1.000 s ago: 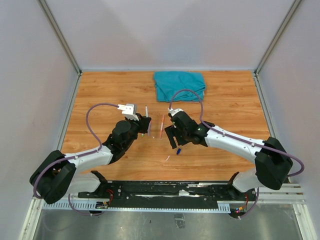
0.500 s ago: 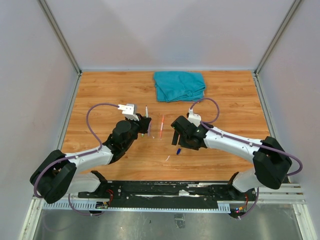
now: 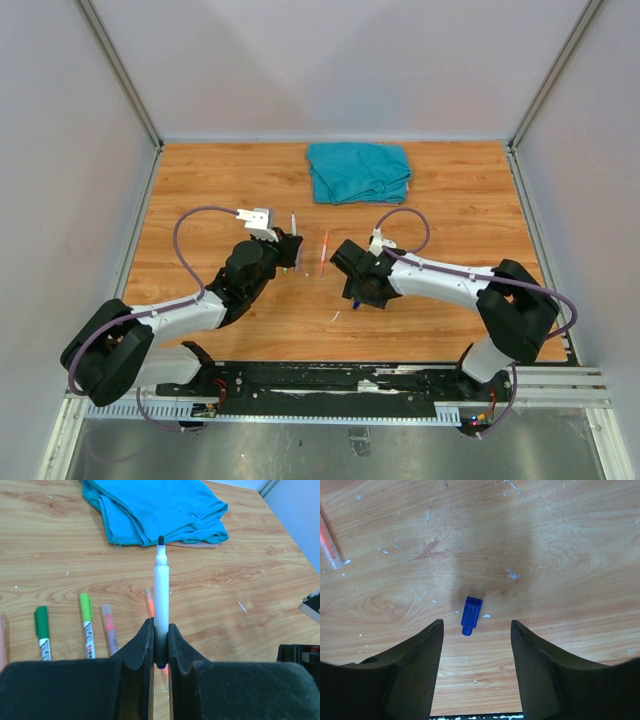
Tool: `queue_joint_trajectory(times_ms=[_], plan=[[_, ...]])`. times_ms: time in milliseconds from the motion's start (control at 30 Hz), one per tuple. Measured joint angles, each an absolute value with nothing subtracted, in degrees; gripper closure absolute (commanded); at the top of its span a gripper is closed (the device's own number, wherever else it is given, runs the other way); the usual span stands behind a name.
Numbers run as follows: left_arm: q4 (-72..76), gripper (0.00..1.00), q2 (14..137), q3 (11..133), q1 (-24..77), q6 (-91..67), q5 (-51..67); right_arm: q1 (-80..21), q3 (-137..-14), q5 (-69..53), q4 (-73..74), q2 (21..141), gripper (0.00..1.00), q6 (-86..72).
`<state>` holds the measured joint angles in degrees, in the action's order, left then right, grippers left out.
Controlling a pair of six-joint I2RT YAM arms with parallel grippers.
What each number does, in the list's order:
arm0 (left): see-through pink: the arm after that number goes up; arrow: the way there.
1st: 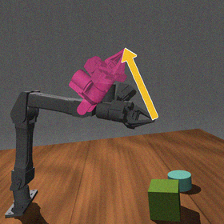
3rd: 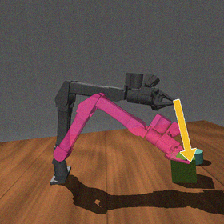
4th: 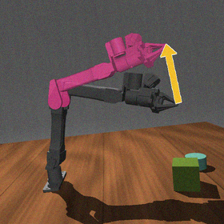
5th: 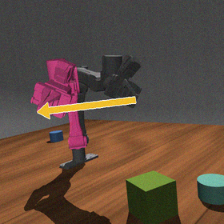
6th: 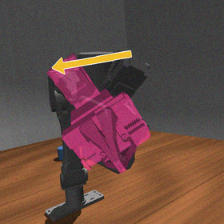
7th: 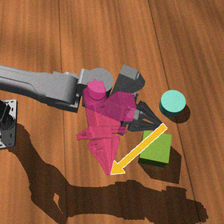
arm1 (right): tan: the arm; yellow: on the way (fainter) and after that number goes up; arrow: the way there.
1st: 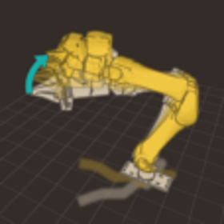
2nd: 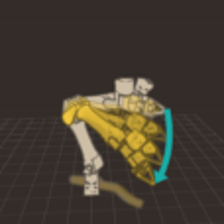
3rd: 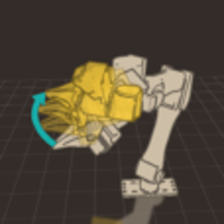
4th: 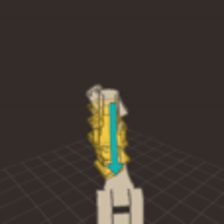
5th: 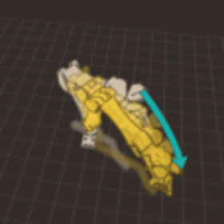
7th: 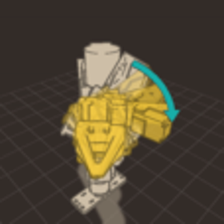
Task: Insert the pens into the pen caps
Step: Insert the pen cap onto the pen.
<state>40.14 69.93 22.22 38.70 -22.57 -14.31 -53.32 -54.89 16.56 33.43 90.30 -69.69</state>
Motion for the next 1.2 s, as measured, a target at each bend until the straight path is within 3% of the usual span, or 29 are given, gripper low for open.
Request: queue_joint_trajectory(times_ms=[300, 933, 1133, 1200], plan=[[40.1, 0.99, 69.9, 22.2, 38.7, -22.6, -14.3, -53.3, -56.6, 15.8, 33.4, 93.5, 0.58, -70.3], [40.1, 0.99, 69.9, 22.3, 38.7, -22.6, -14.3, -53.3, -57.6, 14.7, 34.6, 96.6, 0.73, -70.3], [39.8, 1.00, 69.9, 22.3, 38.7, -22.6, -14.3, -53.3, -57.9, 14.7, 34.6, 96.9, 0.87, -70.2], [39.7, 0.99, 69.9, 22.3, 38.7, -22.6, -14.4, -53.3, -58.0, 14.8, 34.7, 96.9, 0.98, -70.1]])
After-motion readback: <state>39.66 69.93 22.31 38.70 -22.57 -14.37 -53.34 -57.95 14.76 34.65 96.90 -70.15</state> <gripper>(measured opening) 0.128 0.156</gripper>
